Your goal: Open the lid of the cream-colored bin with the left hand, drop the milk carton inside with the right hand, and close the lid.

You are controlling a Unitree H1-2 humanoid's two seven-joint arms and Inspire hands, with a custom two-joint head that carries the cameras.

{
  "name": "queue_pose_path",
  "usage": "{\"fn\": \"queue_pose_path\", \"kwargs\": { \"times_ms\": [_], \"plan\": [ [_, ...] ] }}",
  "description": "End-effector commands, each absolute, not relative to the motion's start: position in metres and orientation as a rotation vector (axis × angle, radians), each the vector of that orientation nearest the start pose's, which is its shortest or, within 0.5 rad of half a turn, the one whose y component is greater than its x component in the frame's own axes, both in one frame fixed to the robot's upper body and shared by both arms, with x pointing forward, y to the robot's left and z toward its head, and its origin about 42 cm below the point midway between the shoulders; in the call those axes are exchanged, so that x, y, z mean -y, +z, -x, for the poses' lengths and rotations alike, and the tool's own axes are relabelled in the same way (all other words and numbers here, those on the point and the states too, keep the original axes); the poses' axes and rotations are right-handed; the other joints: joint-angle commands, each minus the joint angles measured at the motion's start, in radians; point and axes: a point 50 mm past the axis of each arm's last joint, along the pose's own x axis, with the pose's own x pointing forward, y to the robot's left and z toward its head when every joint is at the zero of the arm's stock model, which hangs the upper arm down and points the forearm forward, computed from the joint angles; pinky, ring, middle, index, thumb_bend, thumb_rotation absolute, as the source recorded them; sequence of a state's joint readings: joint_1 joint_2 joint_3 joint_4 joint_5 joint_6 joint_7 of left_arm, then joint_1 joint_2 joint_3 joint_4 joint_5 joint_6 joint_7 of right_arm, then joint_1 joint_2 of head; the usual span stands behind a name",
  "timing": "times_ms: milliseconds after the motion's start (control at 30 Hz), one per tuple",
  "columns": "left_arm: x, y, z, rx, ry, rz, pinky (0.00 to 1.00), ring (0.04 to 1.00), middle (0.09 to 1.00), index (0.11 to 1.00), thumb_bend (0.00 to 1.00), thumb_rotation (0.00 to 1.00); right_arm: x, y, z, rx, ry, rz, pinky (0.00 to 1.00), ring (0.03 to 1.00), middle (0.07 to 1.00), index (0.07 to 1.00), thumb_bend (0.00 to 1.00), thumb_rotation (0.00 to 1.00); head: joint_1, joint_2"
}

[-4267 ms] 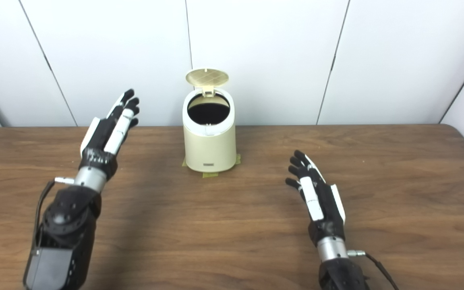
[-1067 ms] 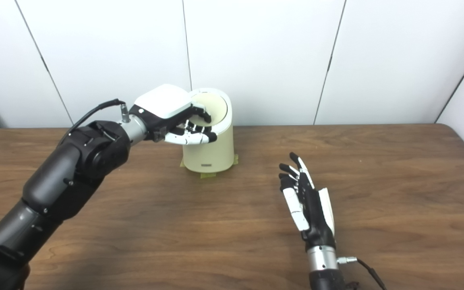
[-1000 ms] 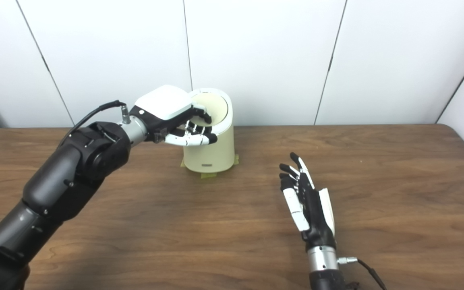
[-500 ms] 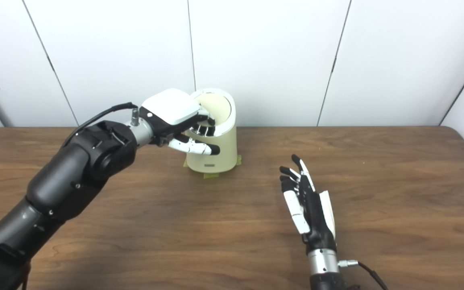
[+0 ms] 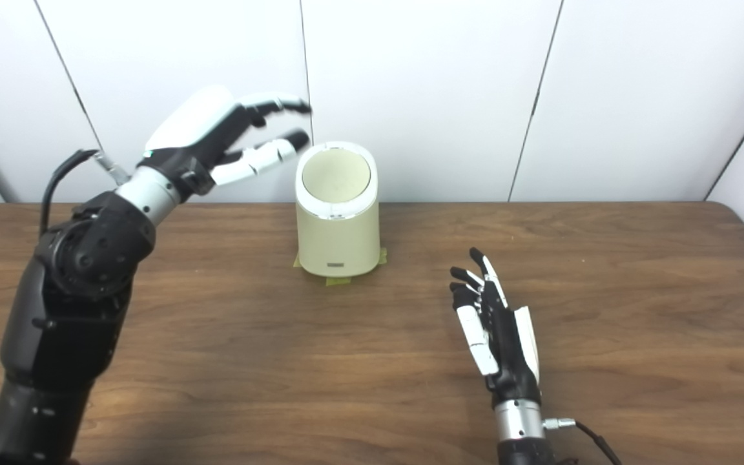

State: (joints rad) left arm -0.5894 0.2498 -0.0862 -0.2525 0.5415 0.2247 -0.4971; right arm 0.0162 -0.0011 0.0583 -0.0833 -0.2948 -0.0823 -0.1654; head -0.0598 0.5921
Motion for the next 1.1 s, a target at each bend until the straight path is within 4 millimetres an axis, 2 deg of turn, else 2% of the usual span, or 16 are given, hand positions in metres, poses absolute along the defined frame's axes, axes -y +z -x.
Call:
{"fn": "queue_pose_path", "kwargs": {
  "times_ms": [0, 100, 167, 233, 367, 433, 567, 667, 767, 867, 1067],
  "plan": [
    [-0.206, 0.330, -0.390, 0.437, -0.317, -0.772, 0.87, 0.927, 0.925, 0.896, 0.41, 0.91, 0.200, 0.115, -0.270, 0.174, -0.111, 0.283, 0.67, 0.774, 0.822, 0.928, 0.53, 1.00, -0.001, 0.001],
    [-0.215, 0.311, -0.387, 0.388, -0.291, -0.659, 0.88, 0.930, 0.933, 0.921, 0.44, 0.93, 0.199, 0.118, -0.272, 0.173, -0.106, 0.266, 0.66, 0.774, 0.824, 0.927, 0.52, 1.00, 0.000, -0.001],
    [-0.222, 0.294, -0.382, 0.348, -0.261, -0.533, 0.93, 0.953, 0.957, 0.968, 0.47, 0.91, 0.198, 0.121, -0.273, 0.165, -0.106, 0.223, 0.66, 0.781, 0.828, 0.923, 0.51, 1.00, 0.002, -0.002],
    [-0.232, 0.273, -0.370, 0.307, -0.229, -0.456, 0.95, 0.974, 0.981, 0.989, 0.49, 0.92, 0.198, 0.125, -0.275, 0.149, -0.095, 0.173, 0.67, 0.789, 0.835, 0.922, 0.50, 1.00, 0.005, 0.001],
    [-0.246, 0.238, -0.350, 0.240, -0.155, -0.349, 0.99, 0.991, 1.000, 1.000, 0.50, 0.96, 0.198, 0.132, -0.283, 0.113, -0.061, 0.023, 0.76, 0.879, 0.897, 0.940, 0.46, 1.00, 0.004, 0.004],
    [-0.249, 0.222, -0.341, 0.210, -0.133, -0.312, 1.00, 0.998, 1.000, 1.000, 0.52, 0.98, 0.200, 0.134, -0.289, 0.103, -0.052, -0.020, 0.78, 0.904, 0.914, 0.944, 0.49, 1.00, 0.006, 0.006],
    [-0.250, 0.188, -0.325, 0.149, -0.101, -0.209, 0.98, 1.000, 1.000, 1.000, 0.48, 1.00, 0.201, 0.142, -0.306, 0.076, -0.032, -0.083, 0.87, 0.963, 0.971, 0.966, 0.57, 1.00, 0.010, 0.013],
    [-0.246, 0.166, -0.316, 0.099, -0.078, -0.109, 0.99, 1.000, 1.000, 1.000, 0.44, 1.00, 0.200, 0.149, -0.316, 0.058, -0.019, -0.076, 0.93, 0.994, 0.997, 0.986, 0.57, 1.00, 0.014, 0.016],
    [-0.242, 0.153, -0.309, 0.078, -0.061, -0.035, 1.00, 1.000, 1.000, 1.000, 0.40, 1.00, 0.202, 0.153, -0.319, 0.045, -0.008, -0.050, 0.99, 1.000, 1.000, 0.999, 0.58, 1.00, 0.021, 0.022],
    [-0.239, 0.147, -0.304, 0.063, -0.062, 0.001, 1.00, 1.000, 1.000, 1.000, 0.40, 1.00, 0.205, 0.151, -0.320, 0.047, -0.006, -0.036, 1.00, 1.000, 1.000, 1.000, 0.61, 1.00, 0.023, 0.023],
    [-0.237, 0.142, -0.298, 0.067, -0.051, 0.064, 1.00, 1.000, 1.000, 1.000, 0.46, 1.00, 0.211, 0.148, -0.320, 0.073, -0.025, -0.006, 1.00, 1.000, 1.000, 1.000, 0.63, 1.00, 0.048, 0.039]
  ]
}}
